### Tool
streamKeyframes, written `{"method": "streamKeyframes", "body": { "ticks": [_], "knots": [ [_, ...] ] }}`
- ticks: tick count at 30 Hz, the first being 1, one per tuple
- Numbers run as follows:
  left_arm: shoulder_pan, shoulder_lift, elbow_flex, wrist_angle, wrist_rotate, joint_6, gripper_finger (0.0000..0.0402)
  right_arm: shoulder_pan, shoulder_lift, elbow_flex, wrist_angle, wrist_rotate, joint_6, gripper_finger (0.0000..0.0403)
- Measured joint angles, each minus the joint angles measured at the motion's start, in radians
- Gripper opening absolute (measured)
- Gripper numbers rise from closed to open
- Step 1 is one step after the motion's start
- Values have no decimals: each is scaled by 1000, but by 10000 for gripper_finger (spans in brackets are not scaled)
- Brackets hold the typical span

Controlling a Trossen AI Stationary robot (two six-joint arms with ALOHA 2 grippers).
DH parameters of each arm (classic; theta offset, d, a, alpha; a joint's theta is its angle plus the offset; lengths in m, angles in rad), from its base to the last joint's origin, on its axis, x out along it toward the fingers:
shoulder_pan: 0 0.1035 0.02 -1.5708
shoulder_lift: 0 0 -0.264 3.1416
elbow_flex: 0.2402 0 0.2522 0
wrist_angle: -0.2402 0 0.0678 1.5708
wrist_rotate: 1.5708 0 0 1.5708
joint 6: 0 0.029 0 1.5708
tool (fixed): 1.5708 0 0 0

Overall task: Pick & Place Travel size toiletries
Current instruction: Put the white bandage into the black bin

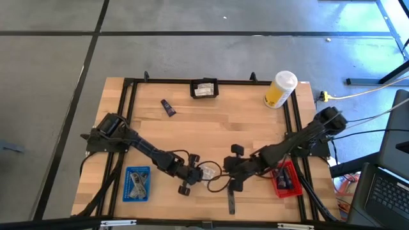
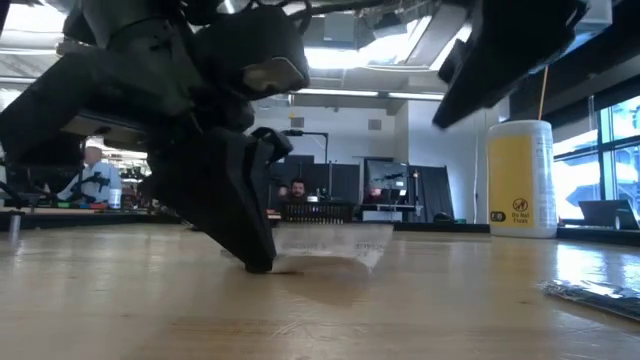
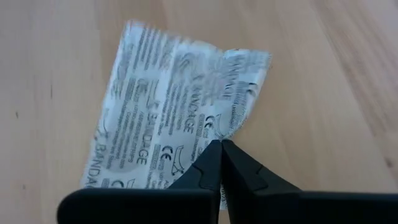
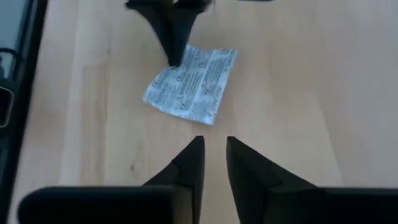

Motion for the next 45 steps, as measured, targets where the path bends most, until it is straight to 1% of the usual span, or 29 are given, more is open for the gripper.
{"method": "streamKeyframes", "body": {
  "ticks": [3, 7, 13, 16, 17, 19, 22, 26, 28, 34, 40, 45],
  "knots": [
    [13, -1, -14, 14, 31, -24, 2, -7, 41, 0, 25, -18, -10, 90],
    [20, -2, -17, 17, 43, -29, 2, -10, 74, 0, 70, -19, -12, 118],
    [22, -2, -17, 17, 50, -29, 2, -14, 91, 0, 92, -34, -12, 154],
    [22, -2, -17, 17, 51, -29, 2, -14, 97, 0, 106, -15, -13, 164],
    [22, -2, -17, 17, 50, -29, 2, -14, 97, -1, 104, -5, -13, 166],
    [22, -2, -18, 20, 48, -29, 2, -16, 96, -29, 165, 12, 1, 168],
    [22, -1, -19, 32, 44, -28, 2, -32, 97, -120, 293, -19, 52, 165],
    [22, -1, -19, 32, 43, -27, 2, -57, 97, -254, 594, -94, 114, 156],
    [24, 0, -19, 33, 44, -20, 2, -66, 97, -300, 690, -107, 122, 153],
    [40, 1, -20, 46, 39, -2, 2, -82, 112, -369, 710, -94, 198, 162],
    [83, 3, -22, 88, 35, 30, 2, -85, 123, -375, 780, -119, 193, 178],
    [109, 3, -22, 92, 36, 43, 2, -112, 127, -374, 744, -120, 198, 178]
  ]
}}
